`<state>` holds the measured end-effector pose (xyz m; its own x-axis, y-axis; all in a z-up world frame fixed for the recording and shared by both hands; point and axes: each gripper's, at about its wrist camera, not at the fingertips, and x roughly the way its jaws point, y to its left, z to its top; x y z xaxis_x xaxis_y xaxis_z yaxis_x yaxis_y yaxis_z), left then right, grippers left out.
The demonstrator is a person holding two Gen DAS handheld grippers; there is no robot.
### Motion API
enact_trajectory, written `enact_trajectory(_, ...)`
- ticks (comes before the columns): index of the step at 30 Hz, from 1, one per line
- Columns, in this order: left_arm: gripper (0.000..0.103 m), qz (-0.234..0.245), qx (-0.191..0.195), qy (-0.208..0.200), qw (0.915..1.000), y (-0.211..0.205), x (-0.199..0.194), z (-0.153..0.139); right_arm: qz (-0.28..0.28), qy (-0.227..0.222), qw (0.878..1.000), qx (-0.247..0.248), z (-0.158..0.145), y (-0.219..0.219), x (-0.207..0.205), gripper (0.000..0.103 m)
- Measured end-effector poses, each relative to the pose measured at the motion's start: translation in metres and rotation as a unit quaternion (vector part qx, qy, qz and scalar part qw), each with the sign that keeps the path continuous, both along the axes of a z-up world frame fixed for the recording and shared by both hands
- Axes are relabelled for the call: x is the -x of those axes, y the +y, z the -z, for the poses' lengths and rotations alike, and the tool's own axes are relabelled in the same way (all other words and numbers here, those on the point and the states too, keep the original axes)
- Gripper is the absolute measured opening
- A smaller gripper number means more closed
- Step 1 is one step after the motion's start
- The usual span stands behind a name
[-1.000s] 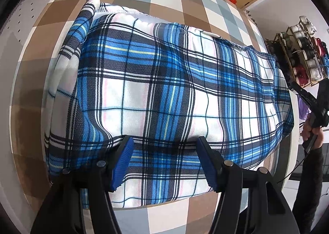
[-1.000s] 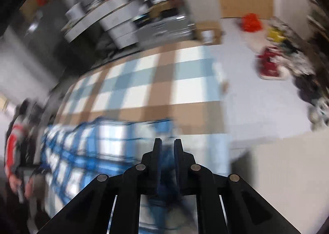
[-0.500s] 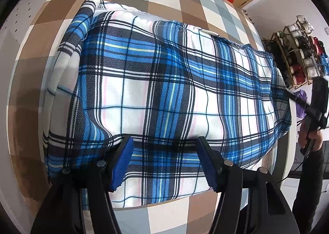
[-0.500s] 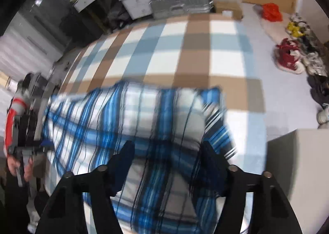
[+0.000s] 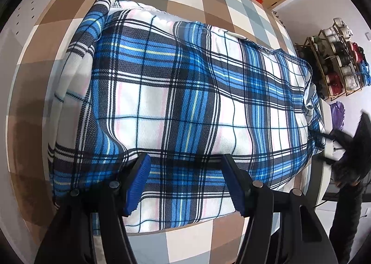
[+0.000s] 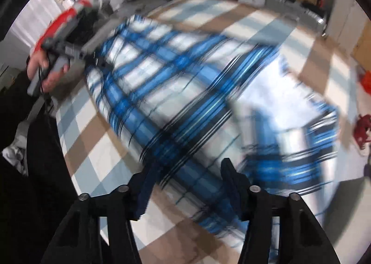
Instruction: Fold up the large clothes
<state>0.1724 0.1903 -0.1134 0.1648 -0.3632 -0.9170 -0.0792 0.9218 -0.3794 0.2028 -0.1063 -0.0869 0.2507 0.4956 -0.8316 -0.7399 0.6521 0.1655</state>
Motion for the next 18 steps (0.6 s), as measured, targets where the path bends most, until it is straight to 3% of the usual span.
enact_trajectory(1,0.058,0.000,0.000,0.000,1.0000,0.000,0.000,0.000,0.017,-0.020,1.000,0.000,-0.010,-0.007,-0.006,0.083)
enact_trajectory(2,0.058,0.001,0.000,0.001,1.0000,-0.001,0.000,0.001,0.038,-0.053,0.998,0.013,-0.020,-0.012,-0.012,0.096)
enact_trajectory(4,0.058,0.004,-0.001,0.001,1.0000,-0.003,0.000,0.001,0.041,-0.109,0.992,0.050,-0.033,-0.015,-0.021,0.097)
enact_trajectory(6,0.058,0.003,-0.001,0.001,1.0000,-0.003,0.000,0.001,0.006,-0.148,0.981,0.128,-0.035,-0.006,-0.028,0.097)
enact_trajectory(7,0.058,0.003,0.000,0.001,1.0000,-0.003,-0.001,0.001,-0.020,-0.175,0.967,0.187,-0.031,0.002,-0.030,0.097)
enact_trajectory(9,0.058,0.004,-0.001,-0.002,1.0000,-0.004,0.000,0.001,-0.093,-0.207,0.921,0.317,-0.012,0.018,-0.036,0.096)
enact_trajectory(12,0.058,0.009,-0.006,-0.011,0.9999,-0.005,0.004,0.001,-0.182,-0.219,0.856,0.432,0.016,0.027,-0.040,0.094)
enact_trajectory(14,0.058,0.017,-0.013,-0.022,0.9995,-0.008,0.007,0.000,-0.234,-0.205,0.830,0.463,0.032,0.030,-0.041,0.086)
enact_trajectory(15,0.058,0.020,-0.016,-0.026,0.9993,-0.010,0.008,0.001,-0.251,-0.193,0.824,0.471,0.037,0.030,-0.041,0.085)
enact_trajectory(18,0.058,0.018,-0.015,-0.040,0.9989,-0.011,0.010,0.002,-0.289,-0.152,0.819,0.471,0.051,0.041,-0.050,0.081)
